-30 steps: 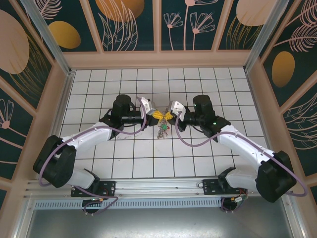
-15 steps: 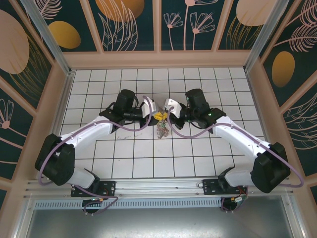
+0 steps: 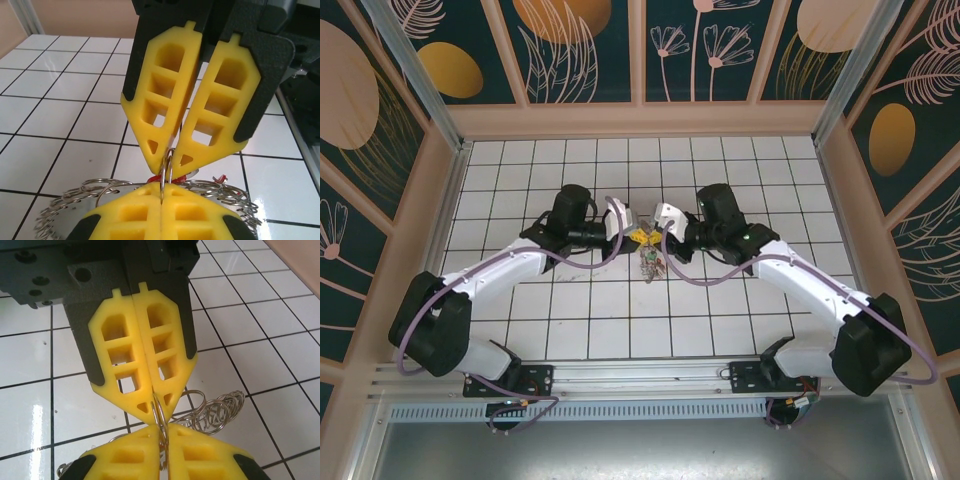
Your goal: Put the keys on the keyring
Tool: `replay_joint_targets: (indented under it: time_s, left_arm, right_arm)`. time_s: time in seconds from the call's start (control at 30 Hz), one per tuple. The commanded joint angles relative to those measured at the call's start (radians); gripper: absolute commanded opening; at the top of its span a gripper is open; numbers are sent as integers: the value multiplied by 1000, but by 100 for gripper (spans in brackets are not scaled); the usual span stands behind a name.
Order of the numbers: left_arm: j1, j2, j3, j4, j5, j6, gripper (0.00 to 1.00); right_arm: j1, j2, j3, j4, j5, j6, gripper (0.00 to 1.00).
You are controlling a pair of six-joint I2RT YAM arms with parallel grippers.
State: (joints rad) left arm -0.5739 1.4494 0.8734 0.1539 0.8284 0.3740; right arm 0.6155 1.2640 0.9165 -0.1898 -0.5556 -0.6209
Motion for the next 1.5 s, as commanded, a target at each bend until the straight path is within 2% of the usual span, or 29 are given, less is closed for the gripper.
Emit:
replay_joint_targets:
  time_s: [0.0,0.6,0.7,0.77,0.8,0.9,1.0,1.23,1.47]
  left_arm:
    - [-4,-25,-30,184,110,-110,0]
    - [-3,-22,-60,307,201,-166,0]
    - [-1,-24,-66,321,199,-172,0]
    - [-3,-29,-70,317,176,-170,0]
    - [-3,-29,-66,296,154,-159,0]
    - [-2,-38,-44,193,75,-90,15]
    - [-2,-48,-22,106,-6,-26,21]
    - [-7,-52,42,-75,-73,94,27]
    - [-14,-70,44,-83,-127,107,29]
  right_arm:
    - [-10,-38,-29,128,-79,27,12]
    - [-63,-44,-70,185,-141,49,13]
    - [-63,-45,-69,179,-140,46,8]
    - [-63,-49,-63,170,-130,47,0]
    - [-63,-52,-59,165,-131,44,0]
    - [-62,-48,-33,126,-125,28,0]
    - [-57,-17,22,47,-87,13,0]
    - [-26,8,59,11,-60,7,0]
    - [-4,21,94,-38,-35,-14,0]
